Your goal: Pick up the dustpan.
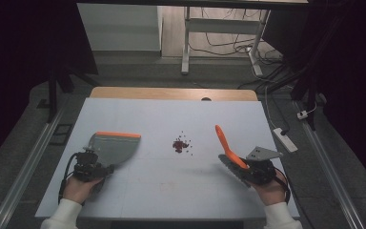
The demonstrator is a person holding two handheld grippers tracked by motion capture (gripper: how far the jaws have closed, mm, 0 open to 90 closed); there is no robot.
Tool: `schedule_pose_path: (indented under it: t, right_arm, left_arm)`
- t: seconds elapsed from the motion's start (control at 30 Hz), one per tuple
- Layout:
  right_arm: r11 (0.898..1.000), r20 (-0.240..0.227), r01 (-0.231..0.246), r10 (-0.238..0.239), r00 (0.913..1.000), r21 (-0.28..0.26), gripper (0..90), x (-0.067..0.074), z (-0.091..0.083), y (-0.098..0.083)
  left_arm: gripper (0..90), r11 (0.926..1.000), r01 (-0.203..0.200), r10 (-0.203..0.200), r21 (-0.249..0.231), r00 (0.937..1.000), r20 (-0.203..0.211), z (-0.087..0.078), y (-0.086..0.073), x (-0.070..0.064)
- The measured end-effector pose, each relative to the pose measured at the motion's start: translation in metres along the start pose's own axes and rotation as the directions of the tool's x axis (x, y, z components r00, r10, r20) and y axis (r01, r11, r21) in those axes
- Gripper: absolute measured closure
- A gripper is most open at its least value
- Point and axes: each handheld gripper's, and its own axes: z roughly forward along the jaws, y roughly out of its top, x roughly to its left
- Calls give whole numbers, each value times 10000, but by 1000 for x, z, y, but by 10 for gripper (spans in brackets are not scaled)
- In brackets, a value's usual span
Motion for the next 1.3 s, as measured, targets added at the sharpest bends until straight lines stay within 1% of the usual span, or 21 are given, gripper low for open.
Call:
schedule_pose_path:
  t: [0.07,0.17,0.27,0.3,0.43,0.63,0.7,1.13,1.23,1.27,1.3]
  right_arm:
    - [10000,7,12,-12,10000,-10,699,0,-1,0]
    - [10000,3,1,-1,10000,-26,699,-1,-1,0]
    - [10000,9,-21,21,10000,-11,699,-1,-1,0]
    - [10000,9,-19,19,10000,-5,699,-1,0,-1]
    - [10000,-6,40,-40,10000,26,699,0,0,0]
    - [10000,-22,54,-54,10000,19,699,0,0,0]
    - [10000,-20,71,-71,10000,18,699,0,0,0]
    - [9999,-54,103,-103,9999,77,699,2,2,0]
    - [9999,-54,119,-119,9999,64,699,2,2,0]
    - [9999,-63,121,-120,9999,56,699,2,2,0]
    - [9999,-67,124,-124,9999,49,699,2,2,0]
  left_arm:
    - [592,10000,-27,27,-21,10000,9,0,0,1]
    - [607,9999,53,-52,-122,10000,81,-1,-1,4]
    - [614,9999,79,-77,-151,9998,163,-2,-1,6]
    - [614,9997,105,-100,-229,9997,213,-3,-2,8]
    - [616,9994,102,-95,-338,9997,215,-4,-2,9]
    - [618,9989,1,15,-472,9995,323,-6,-2,13]
    - [618,9982,-42,61,-591,9995,318,-8,-2,15]
    - [620,9946,-265,294,-1005,9992,274,-14,-3,20]
    - [620,9921,-341,395,-1210,9983,424,-16,-4,21]
    - [620,9895,-467,546,-1370,9970,545,-18,-4,21]
    - [620,9895,-467,546,-1370,9970,545,-18,-4,21]
